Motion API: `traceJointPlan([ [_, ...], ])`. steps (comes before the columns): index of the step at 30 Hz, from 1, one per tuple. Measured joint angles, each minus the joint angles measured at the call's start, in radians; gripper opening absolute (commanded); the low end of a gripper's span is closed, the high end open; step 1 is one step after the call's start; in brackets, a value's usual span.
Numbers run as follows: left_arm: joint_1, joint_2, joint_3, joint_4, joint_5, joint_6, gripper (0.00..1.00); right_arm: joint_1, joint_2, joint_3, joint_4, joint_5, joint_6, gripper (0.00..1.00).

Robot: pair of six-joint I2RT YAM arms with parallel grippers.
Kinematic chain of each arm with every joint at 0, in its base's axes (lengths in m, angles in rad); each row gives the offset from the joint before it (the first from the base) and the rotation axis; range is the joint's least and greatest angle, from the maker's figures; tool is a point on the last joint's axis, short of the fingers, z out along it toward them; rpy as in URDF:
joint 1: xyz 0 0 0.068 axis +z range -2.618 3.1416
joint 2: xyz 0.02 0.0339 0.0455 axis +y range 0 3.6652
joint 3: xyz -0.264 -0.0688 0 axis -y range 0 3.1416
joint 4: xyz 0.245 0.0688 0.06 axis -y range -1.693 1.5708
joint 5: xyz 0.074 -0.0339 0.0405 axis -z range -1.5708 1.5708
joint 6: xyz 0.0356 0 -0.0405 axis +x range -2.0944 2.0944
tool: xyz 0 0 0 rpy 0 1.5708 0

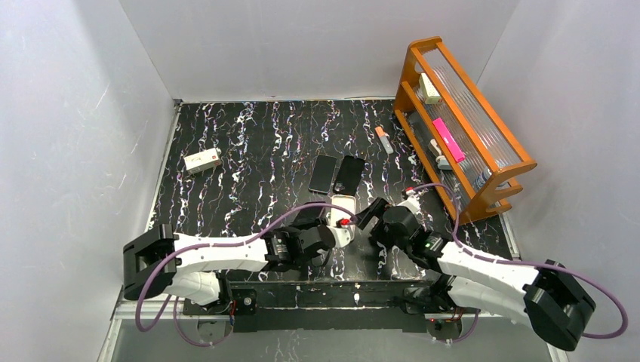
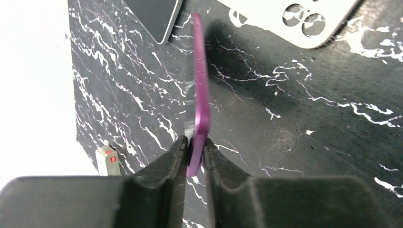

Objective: Take the phone out of the phone case
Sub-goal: Place the phone at the center of the board.

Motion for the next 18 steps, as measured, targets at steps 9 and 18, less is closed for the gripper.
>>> traceJointPlan([
  [9, -0.041, 0.040, -0.013, 0.005, -0.006, -0.006, 0.42, -0.005, -0.110, -0.021, -0.061, 0.094, -0.047, 0.98],
  [18, -0.041, 0.224, 0.008, 0.003, -0.028, -0.033, 0.60, -0.005, -0.122, -0.026, -0.080, 0.106, -0.073, 0.98],
])
